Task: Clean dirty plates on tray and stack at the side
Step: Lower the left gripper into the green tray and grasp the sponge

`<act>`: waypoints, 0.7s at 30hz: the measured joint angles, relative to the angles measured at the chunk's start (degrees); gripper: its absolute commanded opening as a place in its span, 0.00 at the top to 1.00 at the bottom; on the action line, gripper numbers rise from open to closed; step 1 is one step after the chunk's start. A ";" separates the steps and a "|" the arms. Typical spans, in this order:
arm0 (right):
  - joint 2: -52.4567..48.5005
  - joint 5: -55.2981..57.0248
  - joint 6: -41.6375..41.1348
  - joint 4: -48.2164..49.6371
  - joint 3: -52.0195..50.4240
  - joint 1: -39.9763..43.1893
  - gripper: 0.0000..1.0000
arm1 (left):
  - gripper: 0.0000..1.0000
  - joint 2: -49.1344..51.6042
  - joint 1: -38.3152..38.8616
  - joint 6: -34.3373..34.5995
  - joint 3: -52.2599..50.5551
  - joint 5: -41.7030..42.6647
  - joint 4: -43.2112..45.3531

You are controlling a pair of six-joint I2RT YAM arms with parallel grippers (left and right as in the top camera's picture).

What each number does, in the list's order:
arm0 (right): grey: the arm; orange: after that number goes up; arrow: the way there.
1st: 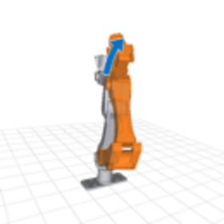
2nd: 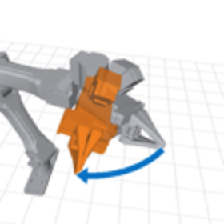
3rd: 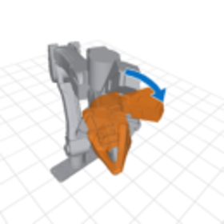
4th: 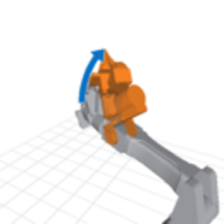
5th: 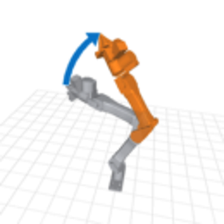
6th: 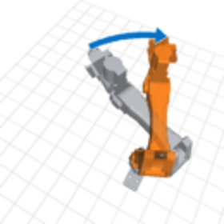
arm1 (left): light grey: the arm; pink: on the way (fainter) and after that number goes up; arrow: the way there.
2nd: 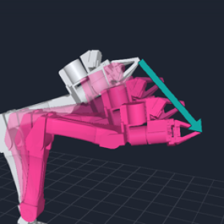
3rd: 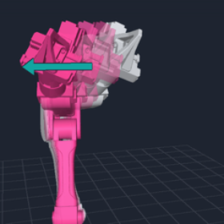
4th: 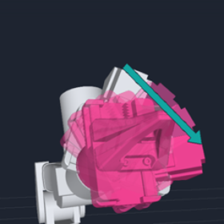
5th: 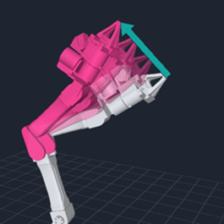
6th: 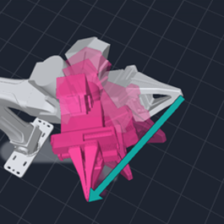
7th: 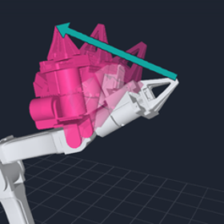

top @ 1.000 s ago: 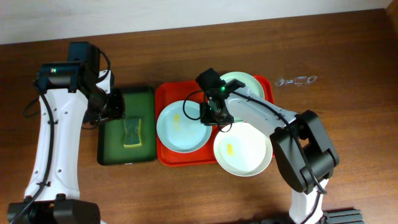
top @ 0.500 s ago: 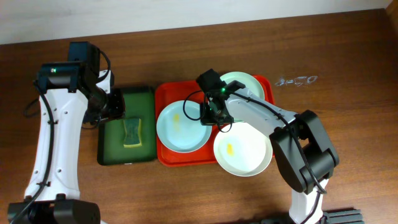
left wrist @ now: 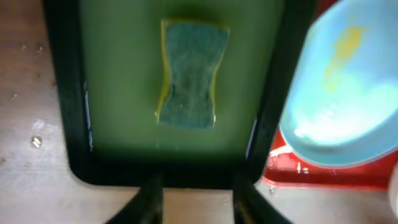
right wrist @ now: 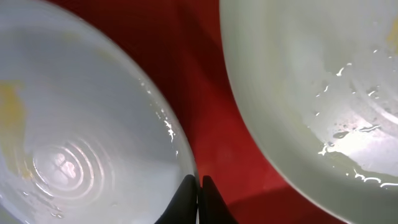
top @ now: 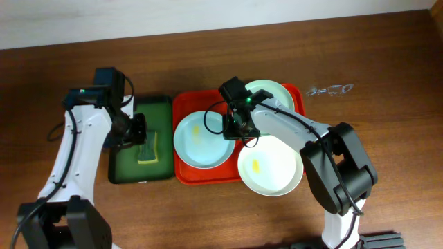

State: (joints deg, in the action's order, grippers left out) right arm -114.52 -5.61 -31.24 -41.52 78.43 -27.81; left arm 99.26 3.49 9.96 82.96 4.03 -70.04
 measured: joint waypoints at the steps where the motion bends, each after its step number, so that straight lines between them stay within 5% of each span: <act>1: 0.00 -0.07 0.00 0.00 -0.02 0.00 0.96 | 0.68 0.02 0.00 0.07 -1.81 0.00 2.47; 7: 0.00 -0.24 0.00 0.07 -0.09 0.02 0.96 | 0.65 0.22 0.02 0.11 -10.47 -1.05 16.81; 10: 0.00 -0.22 0.02 0.28 -0.13 0.02 0.96 | 0.71 1.14 0.28 0.55 -10.78 -2.84 19.50; 21: 0.00 -0.20 0.00 0.72 -0.13 0.02 0.96 | 0.69 6.25 4.26 0.76 -10.86 -7.17 21.88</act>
State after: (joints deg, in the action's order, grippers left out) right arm -114.52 -5.80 -31.24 -40.80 78.30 -27.79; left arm 105.51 7.75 10.72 72.10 -3.14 -48.16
